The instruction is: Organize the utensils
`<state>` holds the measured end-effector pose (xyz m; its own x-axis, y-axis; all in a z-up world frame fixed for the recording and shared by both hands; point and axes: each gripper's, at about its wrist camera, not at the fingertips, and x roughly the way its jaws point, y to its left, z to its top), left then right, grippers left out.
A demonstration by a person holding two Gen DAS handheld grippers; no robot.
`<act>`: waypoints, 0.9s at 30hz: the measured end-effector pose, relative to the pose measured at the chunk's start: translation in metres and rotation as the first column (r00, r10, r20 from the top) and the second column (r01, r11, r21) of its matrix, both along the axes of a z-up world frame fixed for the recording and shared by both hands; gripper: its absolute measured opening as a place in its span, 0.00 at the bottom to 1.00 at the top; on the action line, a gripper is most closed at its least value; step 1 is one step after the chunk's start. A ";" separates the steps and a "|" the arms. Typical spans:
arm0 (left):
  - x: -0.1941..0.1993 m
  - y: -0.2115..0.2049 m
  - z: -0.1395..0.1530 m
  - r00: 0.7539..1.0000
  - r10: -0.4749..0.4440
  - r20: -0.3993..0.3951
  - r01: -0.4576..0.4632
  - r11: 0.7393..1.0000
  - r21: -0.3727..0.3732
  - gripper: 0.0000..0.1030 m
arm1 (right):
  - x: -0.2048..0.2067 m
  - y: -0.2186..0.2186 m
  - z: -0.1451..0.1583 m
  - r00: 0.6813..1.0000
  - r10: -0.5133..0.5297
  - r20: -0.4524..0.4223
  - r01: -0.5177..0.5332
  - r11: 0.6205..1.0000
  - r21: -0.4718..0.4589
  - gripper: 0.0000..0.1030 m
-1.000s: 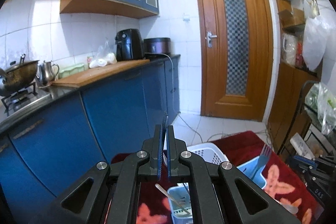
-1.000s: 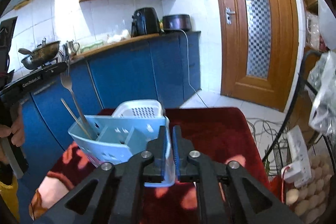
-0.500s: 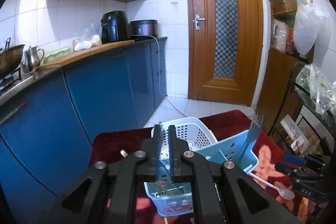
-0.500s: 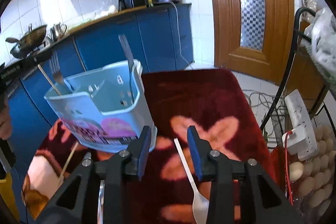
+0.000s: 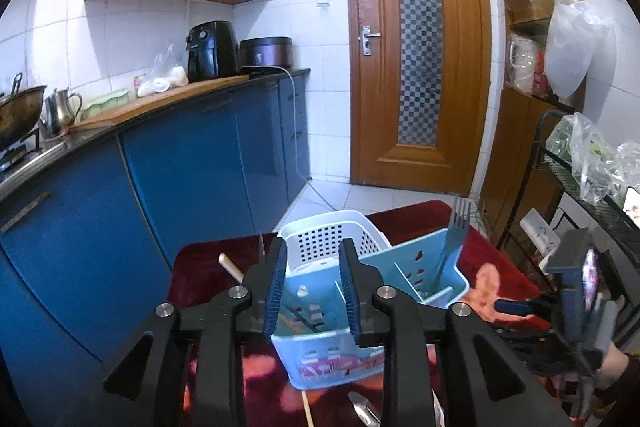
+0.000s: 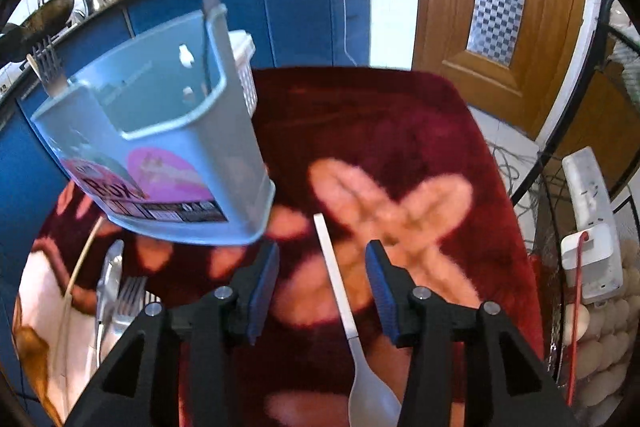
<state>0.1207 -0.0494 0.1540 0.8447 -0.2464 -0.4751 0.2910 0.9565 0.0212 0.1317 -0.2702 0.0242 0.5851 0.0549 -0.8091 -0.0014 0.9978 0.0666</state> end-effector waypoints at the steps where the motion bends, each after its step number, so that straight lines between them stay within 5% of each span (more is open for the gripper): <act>1: -0.003 0.002 -0.001 1.000 0.005 -0.003 -0.005 1.000 -0.007 0.35 | 0.001 -0.001 -0.003 1.000 0.002 -0.012 -0.002 1.000 0.001 0.47; 11: -0.029 0.018 -0.022 0.998 0.059 -0.035 -0.060 0.998 -0.021 0.38 | 0.011 -0.003 -0.022 0.992 0.037 -0.119 -0.039 0.999 -0.013 0.50; 17: -0.038 0.028 -0.043 0.991 0.109 -0.082 -0.111 0.994 -0.023 0.40 | 0.008 0.000 -0.024 0.992 0.071 -0.104 -0.075 0.997 -0.035 0.49; 22: -0.039 0.034 -0.062 0.978 0.149 -0.144 -0.153 0.988 -0.019 0.40 | 0.007 -0.003 -0.020 0.993 0.030 -0.110 -0.032 0.999 -0.015 0.14; 27: -0.039 0.040 -0.074 0.969 0.164 -0.185 -0.173 0.984 -0.034 0.40 | 0.003 -0.026 -0.016 0.992 -0.030 -0.119 0.044 0.992 0.116 0.08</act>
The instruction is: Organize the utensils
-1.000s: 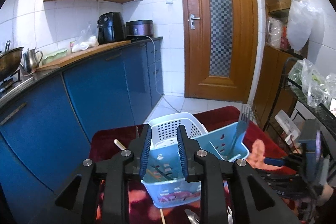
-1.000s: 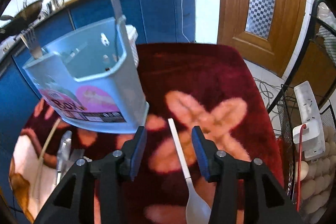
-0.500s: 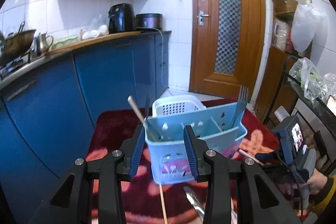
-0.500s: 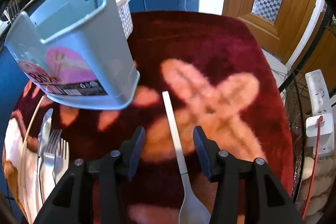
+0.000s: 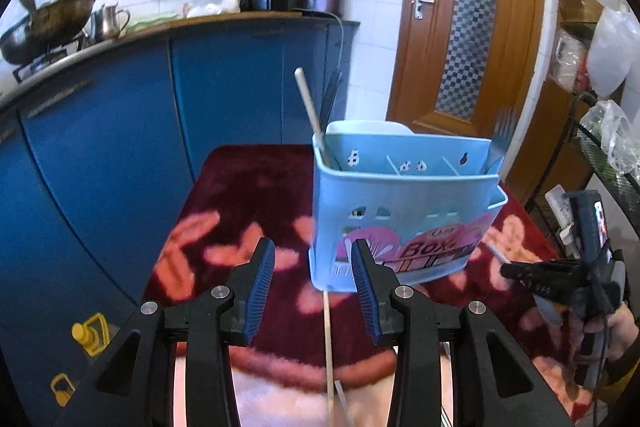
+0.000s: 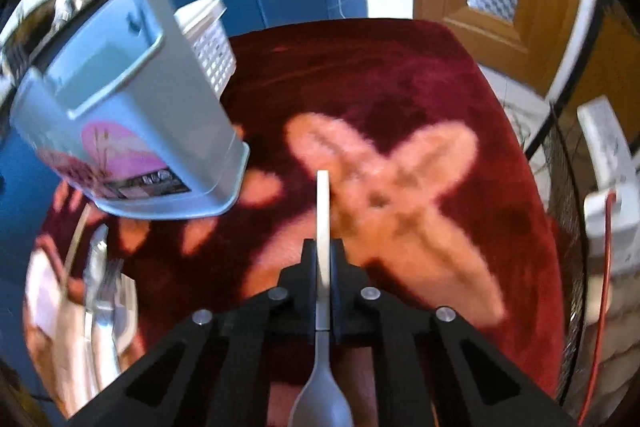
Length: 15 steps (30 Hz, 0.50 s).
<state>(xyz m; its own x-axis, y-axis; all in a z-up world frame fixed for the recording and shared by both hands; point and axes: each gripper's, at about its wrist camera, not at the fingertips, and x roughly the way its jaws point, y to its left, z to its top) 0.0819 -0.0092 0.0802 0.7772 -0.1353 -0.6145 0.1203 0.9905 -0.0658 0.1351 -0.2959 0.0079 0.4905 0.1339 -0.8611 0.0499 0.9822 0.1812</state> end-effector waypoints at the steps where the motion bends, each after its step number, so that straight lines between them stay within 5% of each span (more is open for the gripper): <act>1: 0.000 0.001 -0.002 1.000 0.002 -0.004 -0.002 1.000 -0.004 0.40 | -0.003 -0.003 0.003 1.000 -0.009 0.010 0.009 1.000 0.018 0.08; 15: 0.006 0.011 -0.023 0.999 0.006 -0.051 -0.007 1.000 -0.026 0.40 | -0.050 0.002 0.081 0.942 -0.073 0.329 0.044 0.995 0.093 0.08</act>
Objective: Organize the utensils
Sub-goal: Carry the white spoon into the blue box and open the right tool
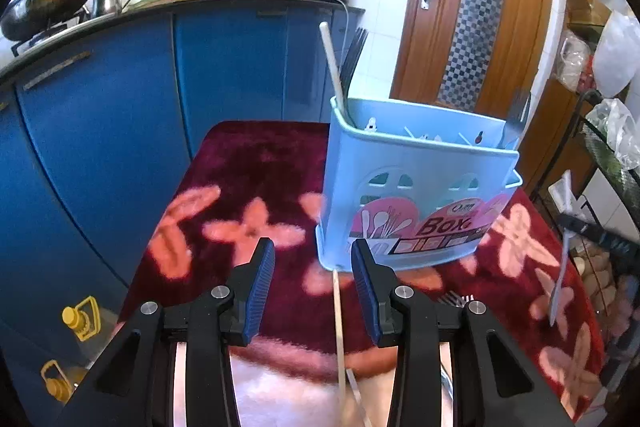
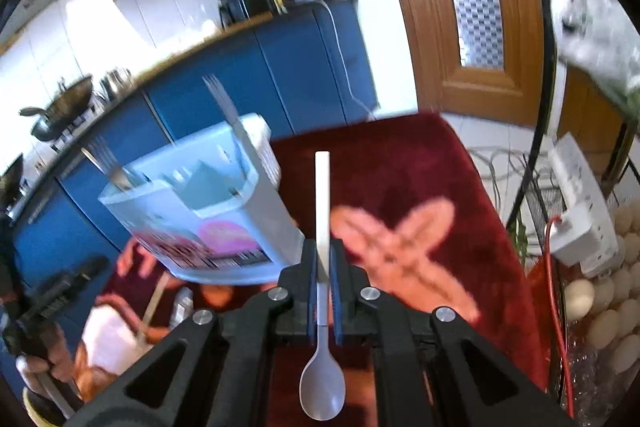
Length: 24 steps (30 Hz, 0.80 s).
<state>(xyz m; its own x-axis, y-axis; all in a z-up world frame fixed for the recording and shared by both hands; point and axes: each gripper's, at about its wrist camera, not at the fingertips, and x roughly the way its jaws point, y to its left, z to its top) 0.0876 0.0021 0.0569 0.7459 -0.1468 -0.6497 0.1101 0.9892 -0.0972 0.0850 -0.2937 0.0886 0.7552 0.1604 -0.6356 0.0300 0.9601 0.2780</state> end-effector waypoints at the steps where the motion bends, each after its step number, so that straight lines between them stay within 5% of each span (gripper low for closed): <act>1: 0.000 0.000 0.000 1.000 0.001 -0.001 -0.001 1.000 0.000 0.40 | 0.000 0.003 0.007 1.000 0.001 0.023 -0.001 1.000 0.003 0.08; 14: 0.005 0.002 -0.008 1.000 -0.005 -0.012 0.005 1.000 -0.013 0.40 | 0.022 0.040 0.085 0.955 0.031 0.294 -0.026 0.999 -0.019 0.08; 24: 0.008 -0.001 -0.013 1.000 -0.012 -0.020 0.012 1.000 -0.020 0.40 | 0.067 0.074 0.084 0.913 0.027 0.406 0.018 0.994 -0.108 0.08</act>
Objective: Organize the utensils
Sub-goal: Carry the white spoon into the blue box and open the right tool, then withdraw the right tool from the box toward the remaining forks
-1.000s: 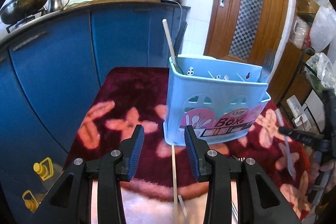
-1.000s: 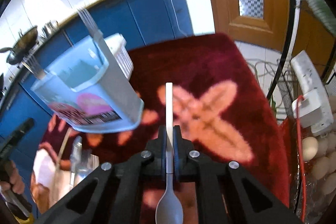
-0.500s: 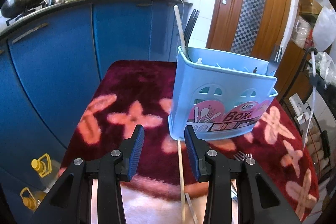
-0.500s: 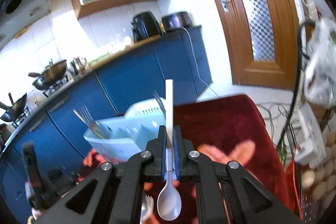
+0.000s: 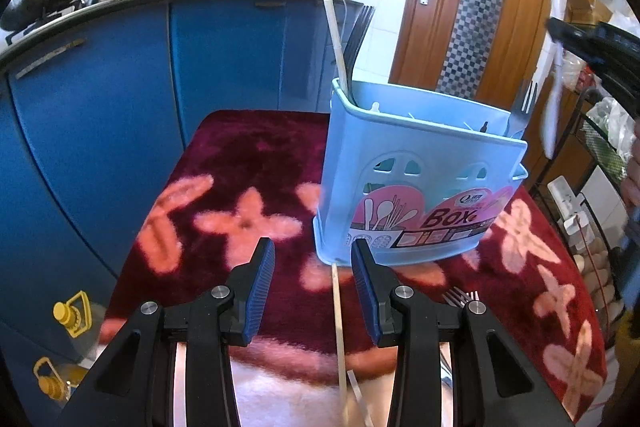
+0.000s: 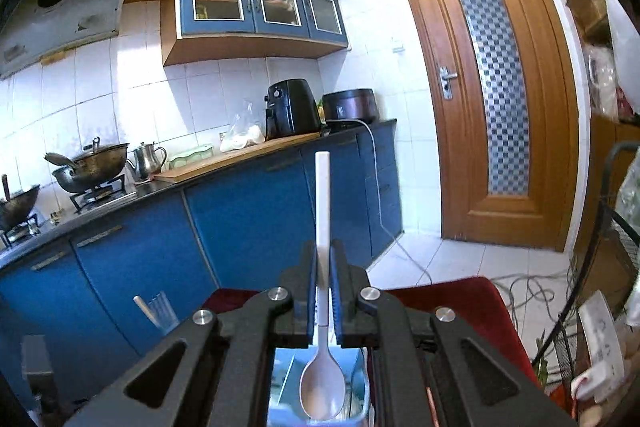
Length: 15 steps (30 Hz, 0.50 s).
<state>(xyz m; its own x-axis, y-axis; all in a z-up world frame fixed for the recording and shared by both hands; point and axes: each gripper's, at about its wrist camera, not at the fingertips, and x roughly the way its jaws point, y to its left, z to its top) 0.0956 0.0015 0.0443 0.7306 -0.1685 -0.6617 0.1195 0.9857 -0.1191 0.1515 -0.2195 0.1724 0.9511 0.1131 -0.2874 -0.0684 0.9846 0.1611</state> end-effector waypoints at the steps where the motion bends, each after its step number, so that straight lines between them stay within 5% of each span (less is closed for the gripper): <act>1: 0.000 0.000 -0.001 1.000 0.000 -0.001 0.000 1.000 -0.001 0.40 | 0.004 0.003 -0.003 1.000 -0.004 0.006 0.004 1.000 -0.012 0.08; 8: 0.004 0.004 -0.007 1.000 -0.003 -0.011 0.003 1.000 -0.019 0.40 | 0.020 0.007 -0.028 0.999 -0.018 -0.030 0.016 0.999 -0.046 0.09; 15: 0.007 0.008 -0.012 1.000 -0.010 -0.022 0.009 0.999 -0.038 0.40 | 0.008 -0.001 -0.025 0.999 -0.011 -0.035 0.010 1.000 -0.011 0.44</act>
<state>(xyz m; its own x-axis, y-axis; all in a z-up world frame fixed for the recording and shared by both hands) 0.1022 0.0096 0.0320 0.7139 -0.2005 -0.6709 0.1260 0.9793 -0.1587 0.1594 -0.2205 0.1477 0.9415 0.0997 -0.3220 -0.0524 0.9869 0.1523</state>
